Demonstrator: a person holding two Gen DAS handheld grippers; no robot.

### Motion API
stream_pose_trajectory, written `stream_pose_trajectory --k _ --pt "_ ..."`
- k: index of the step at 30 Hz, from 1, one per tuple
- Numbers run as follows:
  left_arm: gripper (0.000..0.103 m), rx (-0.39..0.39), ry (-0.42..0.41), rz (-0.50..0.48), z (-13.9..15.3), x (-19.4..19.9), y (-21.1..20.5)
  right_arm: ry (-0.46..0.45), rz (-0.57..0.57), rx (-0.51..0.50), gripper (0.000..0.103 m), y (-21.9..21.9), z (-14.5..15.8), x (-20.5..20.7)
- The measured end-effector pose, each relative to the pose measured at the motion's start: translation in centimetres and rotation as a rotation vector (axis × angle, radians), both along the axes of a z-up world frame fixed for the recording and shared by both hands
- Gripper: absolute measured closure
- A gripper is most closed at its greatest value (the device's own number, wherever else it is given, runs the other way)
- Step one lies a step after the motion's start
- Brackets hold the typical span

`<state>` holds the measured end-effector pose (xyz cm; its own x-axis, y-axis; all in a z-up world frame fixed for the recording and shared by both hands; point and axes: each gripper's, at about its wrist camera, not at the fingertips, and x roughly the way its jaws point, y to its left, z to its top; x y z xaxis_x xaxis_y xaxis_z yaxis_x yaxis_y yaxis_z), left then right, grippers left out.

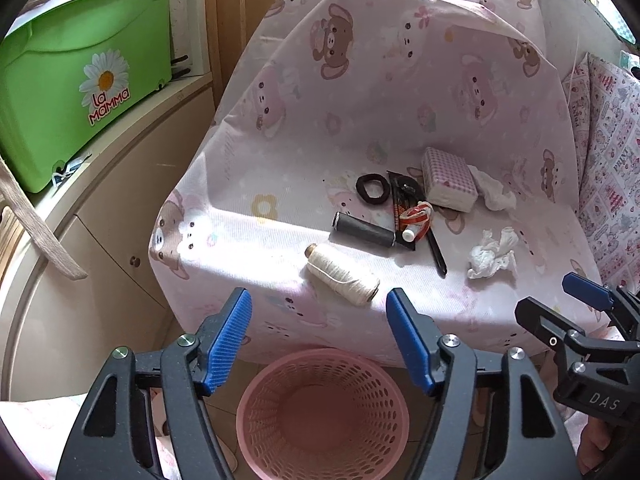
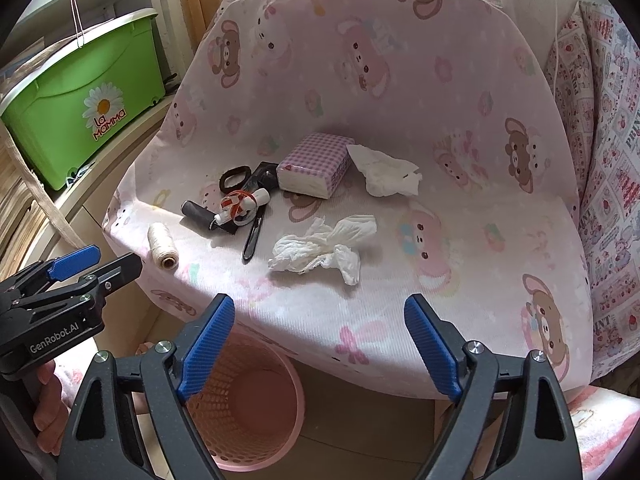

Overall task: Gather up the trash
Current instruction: 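Grasp the white thread spool with the left tool while the right grasps the crumpled tissue, then carry spool and tissue over the pink wastebasket and open both tools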

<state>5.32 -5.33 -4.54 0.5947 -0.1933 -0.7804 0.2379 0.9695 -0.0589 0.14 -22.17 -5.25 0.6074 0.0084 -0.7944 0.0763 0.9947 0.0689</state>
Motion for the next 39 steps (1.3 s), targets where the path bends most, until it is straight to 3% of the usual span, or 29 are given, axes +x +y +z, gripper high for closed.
stream_pose_trajectory --k 12,15,18,19,21,24,26,33,39 --pt "0.050 -0.046 0.090 0.029 -1.9 3.1 -1.6 -0.011 -0.011 -0.042 0.015 0.1 -0.1 1.0" --pt "0.059 -0.042 0.123 0.040 -2.5 3.7 -1.9 -0.010 -0.011 -0.036 0.015 -0.3 -0.3 1.6" --pt "0.060 -0.013 0.120 0.038 -2.5 3.7 -2.3 0.001 -0.009 -0.028 0.015 -0.5 -0.7 2.4" --pt "0.061 -0.008 0.116 0.038 -2.5 3.7 -2.4 0.005 -0.008 -0.022 0.019 -0.6 -0.8 2.7" --pt "0.078 -0.005 0.114 0.039 -2.4 3.6 -2.4 0.015 0.001 -0.003 0.024 -0.7 -1.1 3.2" --pt "0.079 0.000 0.103 0.033 -2.0 3.4 -2.3 0.012 0.008 0.023 0.031 -0.9 -1.4 3.9" --pt "0.079 -0.009 0.085 0.034 -1.5 3.1 -2.0 0.019 0.014 0.048 0.043 -0.9 -1.7 4.3" --pt "0.079 -0.056 0.034 0.029 0.3 2.2 -0.8 0.039 0.022 0.060 0.059 -0.3 -3.0 5.2" --pt "0.079 -0.058 0.037 0.037 0.3 1.6 0.3 0.015 0.057 0.100 0.096 0.1 -2.7 4.9"
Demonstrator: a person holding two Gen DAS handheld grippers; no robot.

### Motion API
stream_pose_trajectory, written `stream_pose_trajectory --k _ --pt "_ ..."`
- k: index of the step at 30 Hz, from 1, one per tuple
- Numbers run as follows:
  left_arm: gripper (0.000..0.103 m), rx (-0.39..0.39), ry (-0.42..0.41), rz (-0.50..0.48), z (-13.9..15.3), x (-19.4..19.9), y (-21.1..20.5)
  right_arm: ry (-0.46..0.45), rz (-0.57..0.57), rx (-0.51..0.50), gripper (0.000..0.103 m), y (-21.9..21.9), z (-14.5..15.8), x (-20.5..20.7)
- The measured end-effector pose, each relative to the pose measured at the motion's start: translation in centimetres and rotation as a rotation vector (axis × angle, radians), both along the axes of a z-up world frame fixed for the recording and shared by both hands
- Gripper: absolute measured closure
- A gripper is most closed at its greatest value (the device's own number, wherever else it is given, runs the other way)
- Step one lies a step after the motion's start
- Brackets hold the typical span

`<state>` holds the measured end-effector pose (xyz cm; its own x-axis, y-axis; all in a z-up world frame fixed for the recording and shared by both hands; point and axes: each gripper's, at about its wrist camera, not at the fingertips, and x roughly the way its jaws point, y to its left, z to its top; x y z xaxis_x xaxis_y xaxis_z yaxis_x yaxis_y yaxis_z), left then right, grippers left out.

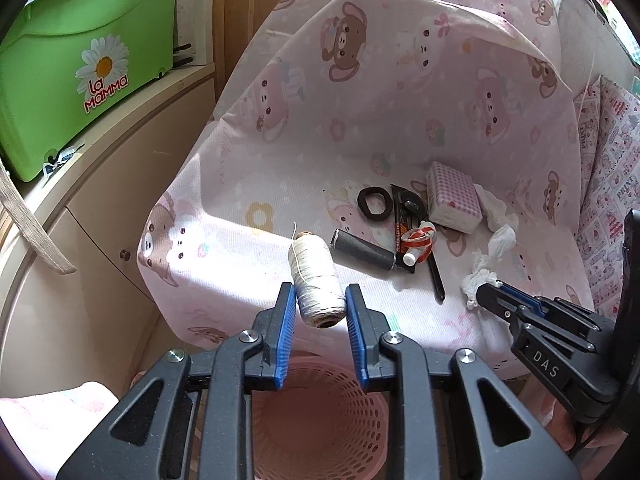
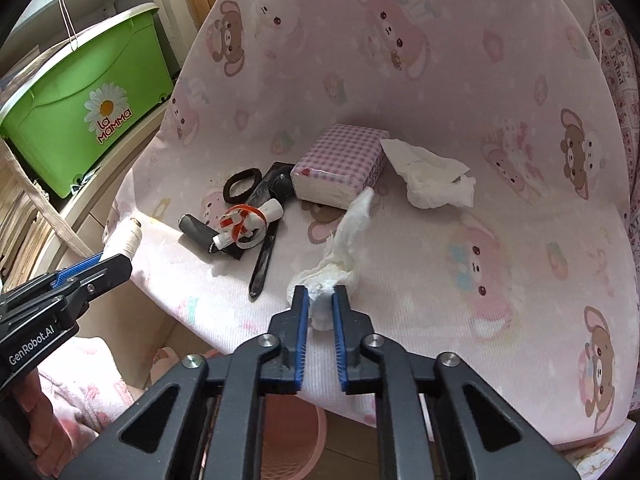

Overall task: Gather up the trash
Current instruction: 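Carry spool and tissue over the pink wastebasket and open both tools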

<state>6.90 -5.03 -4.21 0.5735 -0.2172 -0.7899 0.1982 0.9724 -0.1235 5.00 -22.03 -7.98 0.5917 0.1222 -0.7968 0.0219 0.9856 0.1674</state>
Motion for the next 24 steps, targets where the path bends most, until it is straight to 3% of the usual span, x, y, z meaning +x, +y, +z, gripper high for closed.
stream_pose_trajectory --k 8,13,18,22,24 --pt "0.079 -0.008 -0.055 -0.010 1.7 -2.0 1.7 -0.103 0.034 0.126 0.100 -1.1 2.9 -2.5" --pt "0.079 -0.013 -0.054 -0.024 1.9 -2.7 2.4 -0.124 0.067 0.099 0.100 -0.3 3.7 -4.0" --pt "0.079 -0.039 0.007 -0.035 1.2 -2.8 2.9 -0.148 0.136 0.069 0.100 1.4 4.6 -5.6" --pt "0.079 0.035 0.105 -0.063 -0.5 -3.1 2.3 -0.132 0.201 0.062 0.100 3.1 4.4 -6.9" --pt "0.079 0.037 0.145 -0.073 -1.5 -3.5 2.3 -0.112 0.230 0.052 0.100 4.1 3.9 -7.2"
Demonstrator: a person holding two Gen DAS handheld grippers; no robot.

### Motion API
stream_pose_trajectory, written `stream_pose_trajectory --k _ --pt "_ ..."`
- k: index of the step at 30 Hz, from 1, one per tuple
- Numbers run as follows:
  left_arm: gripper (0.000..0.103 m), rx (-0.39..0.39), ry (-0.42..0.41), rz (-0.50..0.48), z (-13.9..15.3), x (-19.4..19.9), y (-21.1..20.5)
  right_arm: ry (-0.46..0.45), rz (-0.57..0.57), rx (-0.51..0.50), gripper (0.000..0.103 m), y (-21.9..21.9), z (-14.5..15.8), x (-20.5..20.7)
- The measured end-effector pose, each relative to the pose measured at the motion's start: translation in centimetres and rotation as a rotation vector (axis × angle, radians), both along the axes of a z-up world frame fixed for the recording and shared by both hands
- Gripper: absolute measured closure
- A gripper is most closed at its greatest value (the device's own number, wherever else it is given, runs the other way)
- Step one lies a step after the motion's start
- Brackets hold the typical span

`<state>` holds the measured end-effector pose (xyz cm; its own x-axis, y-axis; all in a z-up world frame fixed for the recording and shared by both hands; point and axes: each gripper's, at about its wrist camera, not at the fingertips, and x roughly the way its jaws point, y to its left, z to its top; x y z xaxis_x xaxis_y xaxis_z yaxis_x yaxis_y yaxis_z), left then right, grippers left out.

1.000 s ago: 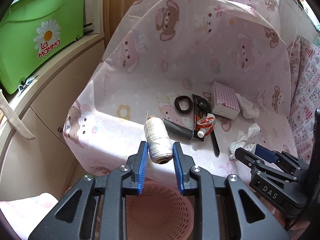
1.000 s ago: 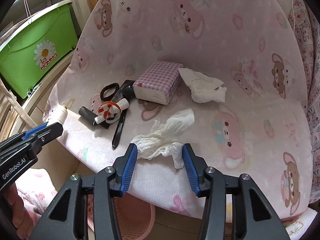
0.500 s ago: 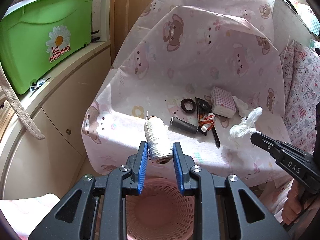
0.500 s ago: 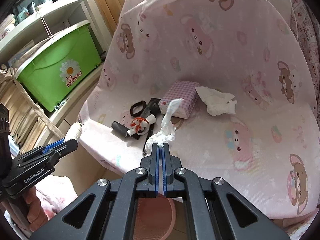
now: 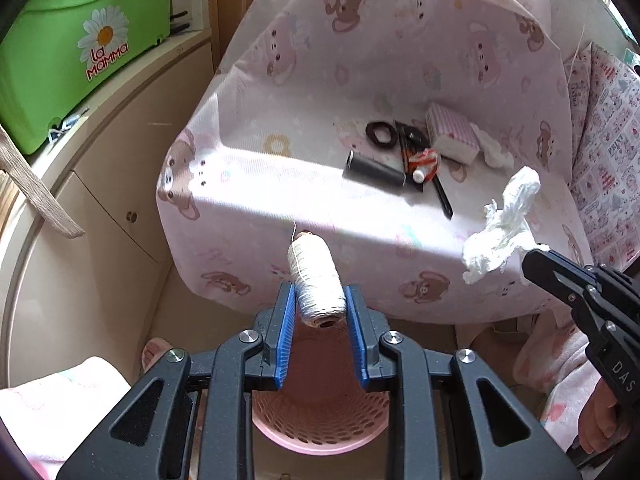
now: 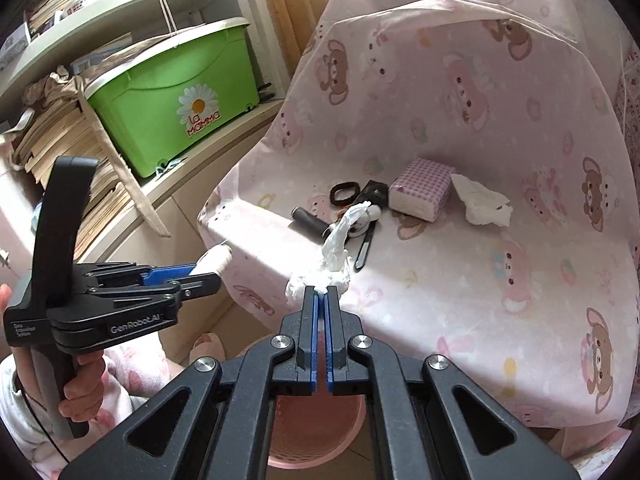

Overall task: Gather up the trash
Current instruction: 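Carry spool and tissue over the pink wastebasket and open both tools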

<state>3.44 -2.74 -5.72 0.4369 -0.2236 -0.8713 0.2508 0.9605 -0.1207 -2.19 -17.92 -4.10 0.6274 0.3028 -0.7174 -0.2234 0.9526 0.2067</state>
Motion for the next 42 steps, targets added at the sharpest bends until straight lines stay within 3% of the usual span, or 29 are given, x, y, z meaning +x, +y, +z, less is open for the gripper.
stream_pose_trajectory --k 3,8,15,26,34,36,38,42 --pt "0.079 -0.017 0.056 -0.024 -1.0 -0.2 -0.2 0.028 0.034 -0.014 0.100 1.3 -0.8 -0.2" --pt "0.079 0.016 0.140 -0.015 -3.4 0.4 -0.1 0.104 0.059 -0.060 0.099 2.9 -3.0 0.1" --pt "0.081 -0.077 0.407 0.053 -9.5 2.3 1.0 0.275 0.064 -0.038 0.100 3.8 -8.0 1.5" --pt "0.081 -0.077 0.736 0.159 -17.7 1.7 1.5 0.541 0.090 -0.146 0.100 6.5 -17.1 2.3" --pt "0.081 -0.067 0.806 0.189 -19.4 1.0 2.1 0.597 0.109 -0.178 0.099 7.5 -19.2 2.1" --pt "0.081 -0.053 0.811 0.188 -19.8 1.0 2.6 0.614 0.111 -0.169 0.092 7.3 -19.3 2.1" --pt "0.081 -0.047 0.819 0.196 -20.1 0.9 2.7 0.627 0.109 -0.153 0.071 7.2 -19.7 2.1" --pt "0.081 -0.061 0.829 0.209 -20.5 1.0 3.2 0.614 0.077 -0.173 0.065 6.7 -19.4 2.2"
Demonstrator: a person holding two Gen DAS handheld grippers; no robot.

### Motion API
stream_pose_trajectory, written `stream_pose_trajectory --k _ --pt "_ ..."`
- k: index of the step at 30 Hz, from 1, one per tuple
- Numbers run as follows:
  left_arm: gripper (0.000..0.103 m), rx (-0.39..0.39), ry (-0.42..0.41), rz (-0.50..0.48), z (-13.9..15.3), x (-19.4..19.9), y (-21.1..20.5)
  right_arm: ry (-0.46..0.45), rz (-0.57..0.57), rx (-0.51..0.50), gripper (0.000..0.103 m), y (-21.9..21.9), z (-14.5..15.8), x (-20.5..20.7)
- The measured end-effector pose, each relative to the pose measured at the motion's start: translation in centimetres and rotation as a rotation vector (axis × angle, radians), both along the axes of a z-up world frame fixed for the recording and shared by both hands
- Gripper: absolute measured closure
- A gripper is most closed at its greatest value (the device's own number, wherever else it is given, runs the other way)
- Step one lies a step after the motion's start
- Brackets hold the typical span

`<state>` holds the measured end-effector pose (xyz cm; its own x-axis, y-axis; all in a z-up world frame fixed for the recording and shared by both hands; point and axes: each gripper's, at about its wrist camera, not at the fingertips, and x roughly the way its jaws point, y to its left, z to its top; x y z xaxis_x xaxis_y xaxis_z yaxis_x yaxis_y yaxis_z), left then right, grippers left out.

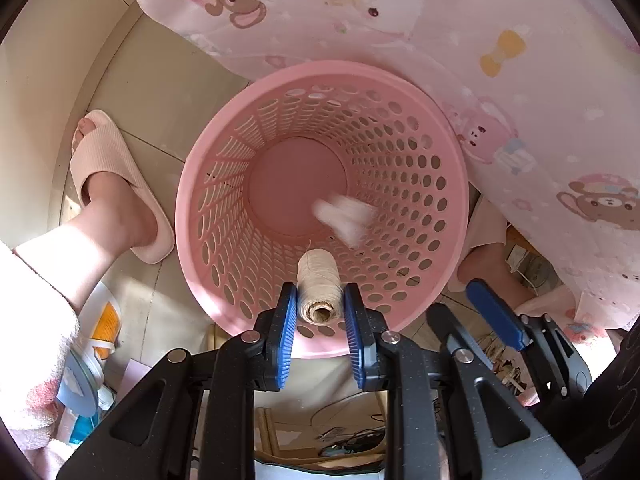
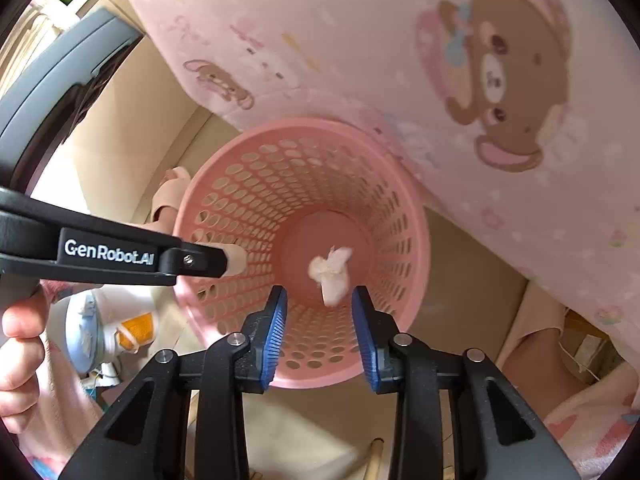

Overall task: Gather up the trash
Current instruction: 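Carry spool and tissue over the pink wastebasket and open both tools, then raise both tools back toward the chair seat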

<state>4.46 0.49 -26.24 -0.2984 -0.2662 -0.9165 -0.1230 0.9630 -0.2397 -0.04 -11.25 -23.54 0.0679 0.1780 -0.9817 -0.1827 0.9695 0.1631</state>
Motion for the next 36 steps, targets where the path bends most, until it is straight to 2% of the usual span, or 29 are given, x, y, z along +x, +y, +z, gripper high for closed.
stream_pose_trajectory --k 4,8,10,11,12,17,22,28,30,33,36 --pt "0.083 -0.003 -0.029 -0.008 1.0 0.2 -0.2 -0.058 -0.017 -0.010 0.049 -0.5 1.6 0.1" --pt "0.082 0.001 -0.077 -0.021 2.3 0.4 -0.5 -0.139 -0.006 -0.044 0.046 -0.7 3.7 0.1" --pt "0.079 0.008 -0.107 -0.020 3.1 0.6 -0.6 -0.169 -0.011 -0.046 0.045 -0.9 4.8 0.1" --pt "0.072 0.014 -0.128 -0.019 3.6 0.7 -0.6 -0.188 -0.014 -0.049 0.045 -1.0 5.4 0.1" --pt "0.063 0.024 -0.155 -0.019 4.3 0.8 -0.5 -0.203 -0.016 -0.053 0.045 -1.1 5.9 0.0" --pt "0.042 0.075 -0.353 -0.019 8.8 1.3 -0.3 -0.319 -0.020 -0.065 0.036 -1.7 9.3 -0.8" --pt "0.036 0.142 -0.562 -0.062 13.2 1.1 -0.4 -0.451 -0.034 -0.063 0.030 -2.4 13.0 -2.1" --pt "0.033 0.115 -0.748 -0.104 18.0 0.4 -0.7 -0.586 -0.058 -0.053 0.026 -3.7 17.6 -2.7" --pt "0.027 0.096 -0.796 -0.117 19.8 0.6 -0.9 -0.625 -0.068 -0.059 0.026 -4.3 19.3 -2.3" --pt "0.020 0.138 -0.869 -0.139 22.9 1.6 -1.5 -0.669 -0.093 -0.045 0.022 -5.8 22.3 -0.7" --pt "0.012 0.140 -0.929 -0.128 25.7 3.0 -1.7 -0.699 -0.099 -0.055 0.020 -7.3 25.0 1.1"
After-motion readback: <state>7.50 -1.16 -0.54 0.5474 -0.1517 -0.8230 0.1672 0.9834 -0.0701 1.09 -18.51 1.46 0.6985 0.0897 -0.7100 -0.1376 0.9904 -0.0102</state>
